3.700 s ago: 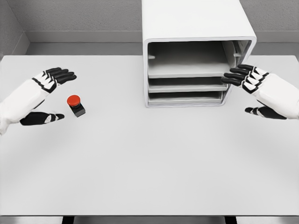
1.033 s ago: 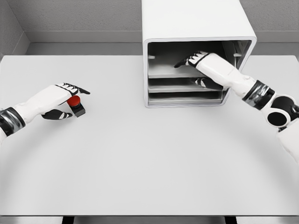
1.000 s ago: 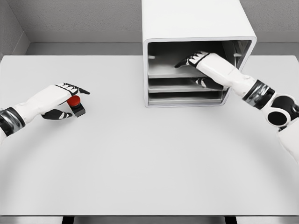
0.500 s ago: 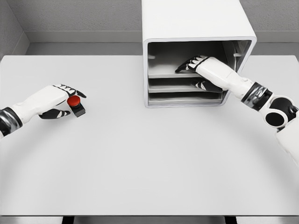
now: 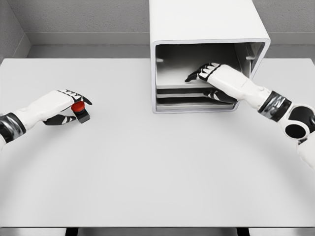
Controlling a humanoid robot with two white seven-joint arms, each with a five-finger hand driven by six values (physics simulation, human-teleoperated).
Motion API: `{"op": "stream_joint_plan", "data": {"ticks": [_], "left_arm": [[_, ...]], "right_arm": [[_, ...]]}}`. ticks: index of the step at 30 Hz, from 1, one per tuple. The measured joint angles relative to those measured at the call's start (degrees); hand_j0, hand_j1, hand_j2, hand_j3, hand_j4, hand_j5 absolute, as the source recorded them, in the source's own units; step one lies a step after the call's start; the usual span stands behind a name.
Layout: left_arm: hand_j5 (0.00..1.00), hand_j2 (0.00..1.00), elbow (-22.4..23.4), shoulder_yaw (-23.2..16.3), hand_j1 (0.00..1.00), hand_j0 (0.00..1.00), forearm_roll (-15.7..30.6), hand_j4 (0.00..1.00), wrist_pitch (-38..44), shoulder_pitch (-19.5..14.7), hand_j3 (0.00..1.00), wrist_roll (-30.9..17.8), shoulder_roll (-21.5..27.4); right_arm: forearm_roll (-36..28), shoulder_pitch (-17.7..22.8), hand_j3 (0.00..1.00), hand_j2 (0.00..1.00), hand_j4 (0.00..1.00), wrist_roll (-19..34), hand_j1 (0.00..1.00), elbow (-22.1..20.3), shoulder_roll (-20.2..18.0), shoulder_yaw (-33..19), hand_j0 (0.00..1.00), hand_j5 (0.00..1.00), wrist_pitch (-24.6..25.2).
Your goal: Slide open multi-storey tabletop storage cabinets and put open load switch and slide close multi-storey tabletop storage cabinets
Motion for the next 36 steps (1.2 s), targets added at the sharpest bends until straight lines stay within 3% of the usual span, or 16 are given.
{"op": "stream_joint_plan", "data": {"ticks": [12, 17, 36], "left_arm": [[0.75, 0.75, 0.04, 0.01, 0.75, 0.75, -0.07, 0.75, -0.01, -0.09, 0.75, 0.0, -0.18], [0.8, 0.8, -0.1, 0.05, 0.8, 0.8, -0.01, 0.8, -0.01, 0.0, 0.8, 0.0, -0.19], [0.81, 0.81, -0.05, 0.0, 0.81, 0.81, 0.04, 0.81, -0.01, -0.97, 0.81, 0.0, -0.78]], "right_arm": [[0.56, 3.34, 0.76, 0.76, 0.76, -0.1, 0.76, -5.07, -4.45, -0.16, 0.76, 0.76, -0.17], [0.58, 4.13, 0.76, 0.76, 0.76, -0.12, 0.76, -6.59, -5.85, -0.29, 0.76, 0.76, -0.17], [0.55, 10.02, 0.76, 0.76, 0.76, -0.11, 0.76, -14.09, -10.53, -4.34, 0.76, 0.76, -0.17]]}}
